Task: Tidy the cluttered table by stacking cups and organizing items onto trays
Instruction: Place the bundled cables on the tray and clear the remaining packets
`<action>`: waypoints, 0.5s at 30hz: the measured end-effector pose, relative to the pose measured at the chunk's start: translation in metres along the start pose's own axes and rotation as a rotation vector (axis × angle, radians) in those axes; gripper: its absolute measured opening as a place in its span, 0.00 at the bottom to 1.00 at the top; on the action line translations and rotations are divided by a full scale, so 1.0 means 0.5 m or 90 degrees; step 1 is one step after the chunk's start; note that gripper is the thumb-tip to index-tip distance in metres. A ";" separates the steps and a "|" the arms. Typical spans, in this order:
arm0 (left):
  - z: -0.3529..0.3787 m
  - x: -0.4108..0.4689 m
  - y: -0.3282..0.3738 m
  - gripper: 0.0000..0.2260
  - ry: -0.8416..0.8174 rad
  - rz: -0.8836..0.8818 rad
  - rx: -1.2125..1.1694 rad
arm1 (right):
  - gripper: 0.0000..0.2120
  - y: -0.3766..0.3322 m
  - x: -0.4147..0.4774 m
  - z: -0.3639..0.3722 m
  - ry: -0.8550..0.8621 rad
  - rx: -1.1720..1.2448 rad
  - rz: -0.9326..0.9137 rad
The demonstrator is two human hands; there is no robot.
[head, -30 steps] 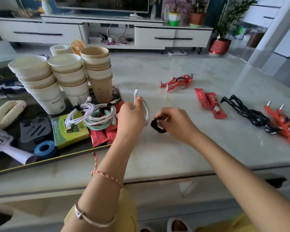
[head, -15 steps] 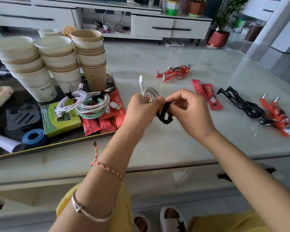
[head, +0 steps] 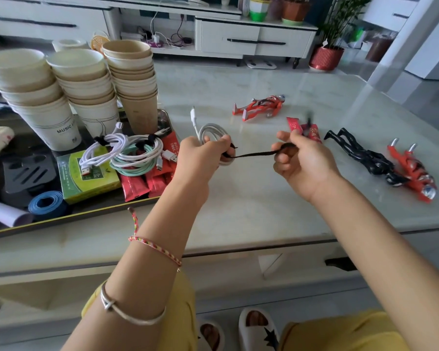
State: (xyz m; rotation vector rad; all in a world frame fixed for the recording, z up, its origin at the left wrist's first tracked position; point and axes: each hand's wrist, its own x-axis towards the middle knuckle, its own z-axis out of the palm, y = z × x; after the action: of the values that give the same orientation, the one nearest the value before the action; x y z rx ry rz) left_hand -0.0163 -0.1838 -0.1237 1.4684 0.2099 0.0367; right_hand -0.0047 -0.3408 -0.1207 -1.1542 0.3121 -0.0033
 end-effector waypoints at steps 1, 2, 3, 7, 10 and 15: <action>0.001 -0.003 -0.001 0.14 -0.006 0.004 0.009 | 0.15 0.004 0.003 -0.003 0.014 0.000 0.021; 0.002 -0.005 -0.001 0.14 -0.008 0.010 0.016 | 0.15 0.005 0.004 -0.005 0.029 0.003 0.037; 0.001 -0.005 0.000 0.15 -0.002 0.018 0.020 | 0.16 0.005 0.009 -0.008 0.049 0.007 0.049; -0.008 -0.001 0.002 0.22 0.011 0.036 0.021 | 0.11 -0.006 0.026 -0.023 0.138 -0.042 0.036; -0.001 -0.007 0.001 0.26 -0.028 0.005 0.023 | 0.13 0.001 0.028 -0.032 0.142 -0.543 -0.118; 0.013 -0.012 -0.002 0.23 -0.036 0.008 0.027 | 0.22 0.017 -0.037 0.009 -0.127 -0.993 -0.634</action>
State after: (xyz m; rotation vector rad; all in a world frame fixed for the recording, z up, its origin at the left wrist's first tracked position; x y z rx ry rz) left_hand -0.0214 -0.1911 -0.1236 1.5111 0.1569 0.0010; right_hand -0.0225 -0.3301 -0.1225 -2.7244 -0.6214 -0.6068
